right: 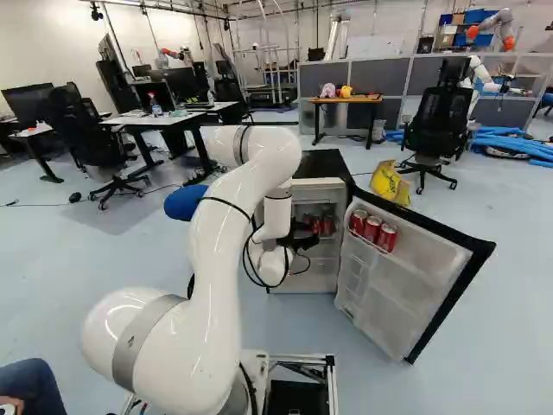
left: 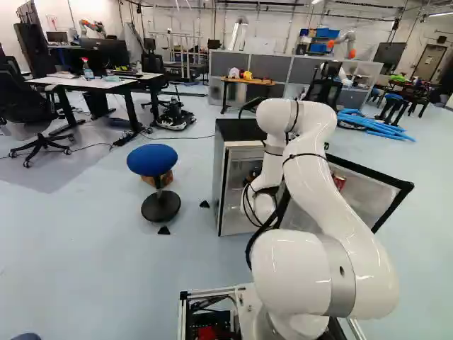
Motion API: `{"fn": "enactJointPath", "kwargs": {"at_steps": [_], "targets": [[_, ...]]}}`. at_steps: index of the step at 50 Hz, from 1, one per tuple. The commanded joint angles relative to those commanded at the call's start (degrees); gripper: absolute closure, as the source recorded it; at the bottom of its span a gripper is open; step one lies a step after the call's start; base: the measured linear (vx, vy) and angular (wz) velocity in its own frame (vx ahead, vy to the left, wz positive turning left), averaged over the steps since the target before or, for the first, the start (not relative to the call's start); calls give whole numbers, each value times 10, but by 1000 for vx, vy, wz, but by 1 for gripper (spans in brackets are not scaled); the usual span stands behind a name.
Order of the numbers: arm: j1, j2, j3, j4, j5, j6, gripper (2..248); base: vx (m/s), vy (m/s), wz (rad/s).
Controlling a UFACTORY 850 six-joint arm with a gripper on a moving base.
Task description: Grab a drink from the fridge
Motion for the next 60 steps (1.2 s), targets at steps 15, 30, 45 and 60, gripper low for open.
{"fn": "enactJointPath", "kwargs": {"at_steps": [15,30,45,60], "targets": [[3,-28,-35,5,-27,0,3,0,0,0],[6,-40,-60,11,-47,0,3,0,0,0],[9,-53,-88,13,-68,0,3,0,0,0],[14,-64,-110,13,-69,0,3,0,0,0]]}}
